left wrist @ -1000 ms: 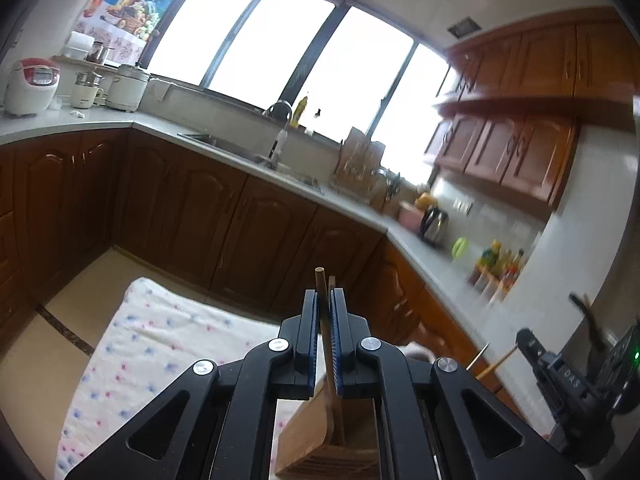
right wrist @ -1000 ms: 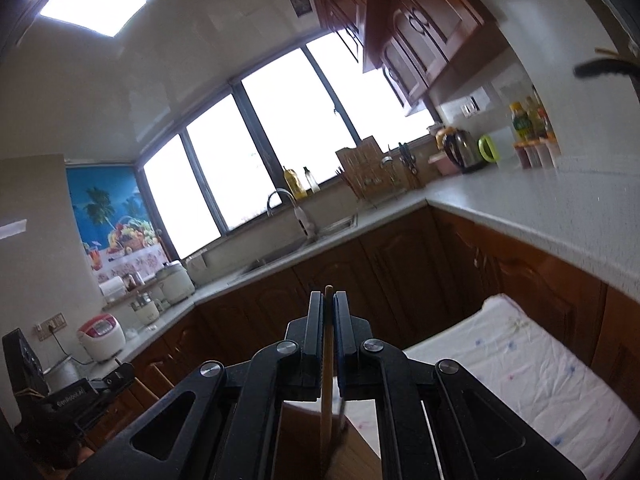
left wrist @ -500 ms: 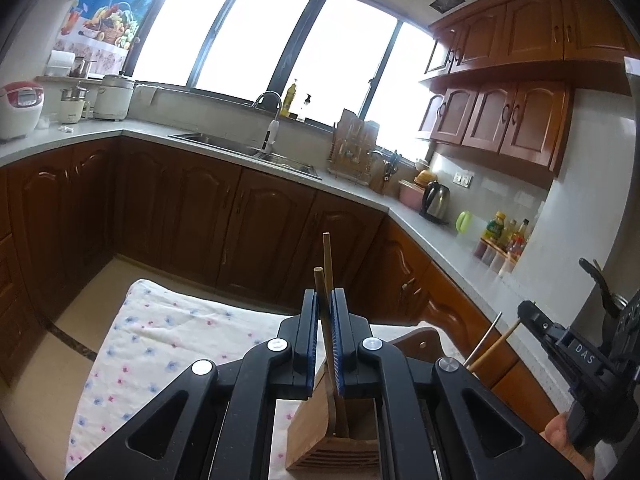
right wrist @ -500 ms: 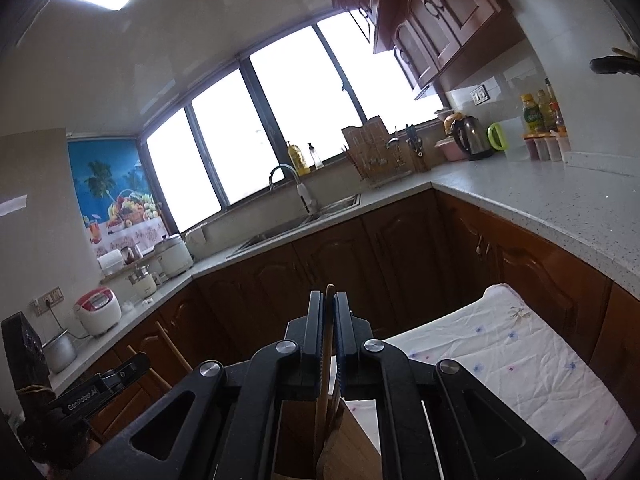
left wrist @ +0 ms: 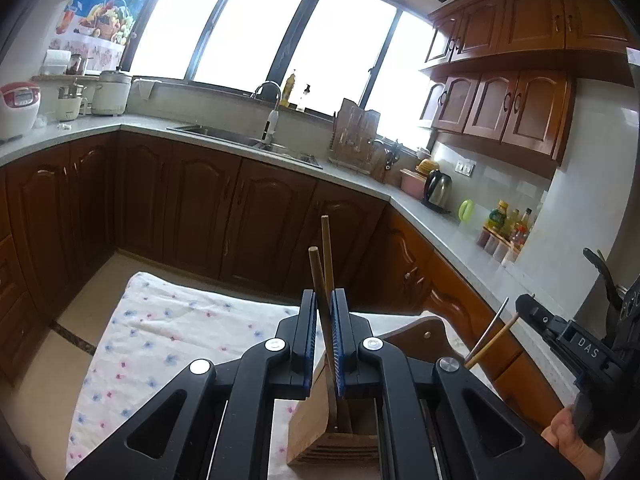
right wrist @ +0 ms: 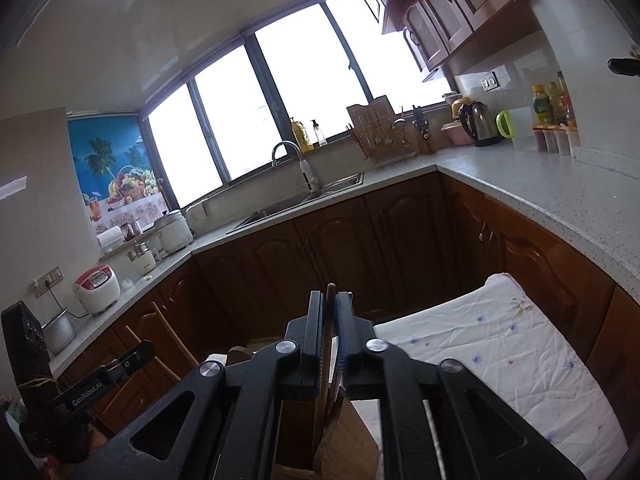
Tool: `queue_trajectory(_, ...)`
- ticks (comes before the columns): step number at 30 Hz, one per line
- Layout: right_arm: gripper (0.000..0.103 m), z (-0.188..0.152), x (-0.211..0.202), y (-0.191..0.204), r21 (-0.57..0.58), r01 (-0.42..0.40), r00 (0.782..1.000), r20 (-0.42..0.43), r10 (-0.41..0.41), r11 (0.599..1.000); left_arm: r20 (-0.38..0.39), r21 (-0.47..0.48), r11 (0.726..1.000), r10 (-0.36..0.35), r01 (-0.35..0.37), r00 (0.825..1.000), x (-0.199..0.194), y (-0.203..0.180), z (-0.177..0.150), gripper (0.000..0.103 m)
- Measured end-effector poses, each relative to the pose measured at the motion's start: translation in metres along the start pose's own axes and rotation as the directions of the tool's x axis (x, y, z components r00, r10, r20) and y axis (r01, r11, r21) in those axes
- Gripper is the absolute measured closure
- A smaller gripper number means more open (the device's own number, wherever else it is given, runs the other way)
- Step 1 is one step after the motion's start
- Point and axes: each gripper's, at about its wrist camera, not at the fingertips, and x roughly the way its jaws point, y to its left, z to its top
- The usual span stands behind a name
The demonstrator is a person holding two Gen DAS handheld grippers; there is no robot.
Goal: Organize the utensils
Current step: 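Lower both chopsticks into the holder and open both grippers, then withdraw both open grippers back over the remaining utensils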
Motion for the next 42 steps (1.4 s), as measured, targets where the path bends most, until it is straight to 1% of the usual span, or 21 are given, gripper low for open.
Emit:
queue_trajectory(2,0.092,0.0,-0.001,-0.002,0.009,-0.009,1.0,-0.003,0.009,1.0,-0.008,-0.004,1.0,0.002,-0.002,1.0,0.0,0.001,0.0,0.089)
queue_trajectory(3,0.089,0.0,-0.003,-0.003,0.015,-0.01,1.0,-0.003,0.01,1.0,-0.01,-0.008,1.0,0.002,-0.002,1.0,-0.001,0.002,0.001,0.08)
queue_trajectory(4,0.08,0.001,-0.004,-0.005,0.021,-0.008,1.0,-0.001,0.008,1.0,-0.005,-0.011,1.0,0.007,-0.007,1.0,-0.002,0.003,0.002,0.069)
queue_trajectory(5,0.073,0.001,-0.007,-0.006,0.032,-0.01,1.0,0.005,0.009,0.999,0.001,-0.011,1.0,0.015,-0.015,1.0,-0.005,0.003,0.003,0.064)
queue_trajectory(6,0.06,0.001,-0.011,-0.008,0.046,-0.015,1.0,0.015,0.015,0.999,0.005,-0.012,1.0,0.017,-0.017,1.0,-0.007,0.004,0.002,0.054)
queue_trajectory(7,0.052,0.0,-0.015,-0.009,0.057,-0.02,0.999,0.027,0.018,0.998,0.01,-0.014,1.0,0.02,-0.02,1.0,-0.011,0.005,0.003,0.045)
queue_trajectory(9,0.048,0.001,-0.022,-0.011,0.08,-0.023,0.999,0.043,0.02,0.996,0.011,-0.02,1.0,0.02,-0.02,1.0,-0.017,0.006,0.002,0.038)
queue_trajectory(10,0.039,0.001,-0.025,-0.013,0.093,-0.029,0.999,0.045,0.024,0.995,0.009,-0.022,1.0,0.02,-0.02,1.0,-0.019,0.007,0.001,0.03)
queue_trajectory(11,0.033,0.001,-0.029,-0.015,0.11,-0.038,0.998,0.049,0.032,0.993,0.005,-0.024,0.999,0.026,-0.026,1.0,-0.023,0.008,-0.001,0.026)
queue_trajectory(12,0.021,0.0,-0.033,-0.017,0.126,-0.051,0.998,0.054,0.044,0.991,0.008,-0.026,0.999,0.029,-0.029,1.0,-0.029,0.01,-0.003,0.023)
queue_trajectory(13,0.016,-0.001,-0.039,-0.019,0.139,-0.063,0.997,0.061,0.055,0.988,0.007,-0.026,0.999,0.029,-0.029,1.0,-0.033,0.012,-0.005,0.022)
queue_trajectory(14,0.015,-0.002,-0.042,-0.019,0.144,-0.069,0.996,0.064,0.06,0.987,0.0,-0.027,0.999,0.033,-0.033,0.999,-0.037,0.013,-0.008,0.02)
queue_trajectory(15,0.013,-0.004,-0.047,-0.019,0.146,-0.076,0.996,0.063,0.067,0.986,-0.01,-0.03,0.999,0.041,-0.041,0.999,-0.041,0.014,-0.01,0.016)
queue_trajectory(21,0.012,-0.016,-0.071,-0.012,0.136,-0.098,0.995,0.028,0.095,0.986,-0.06,-0.039,0.997,0.057,-0.059,0.997,-0.074,0.016,-0.021,0.011)
queue_trajectory(25,0.012,-0.033,-0.092,-0.005,0.105,-0.1,0.995,-0.004,0.101,0.989,-0.072,-0.023,0.997,0.066,-0.068,0.995,-0.105,0.013,-0.028,0.01)
queue_trajectory(30,0.012,-0.056,-0.114,-0.005,0.107,-0.096,0.994,-0.048,0.102,0.99,-0.102,-0.002,0.997,0.073,-0.073,0.992,-0.138,0.013,-0.042,0.01)
queue_trajectory(34,0.012,-0.074,-0.131,-0.006,0.101,-0.083,0.992,-0.085,0.092,0.991,-0.147,-0.003,0.996,0.084,-0.085,0.986,-0.159,0.02,-0.056,0.01)
queue_trajectory(42,0.012,-0.099,-0.158,-0.017,0.108,-0.029,0.99,-0.135,0.044,0.994,-0.207,-0.02,0.994,0.105,-0.111,0.973,-0.186,0.028,-0.066,0.01)
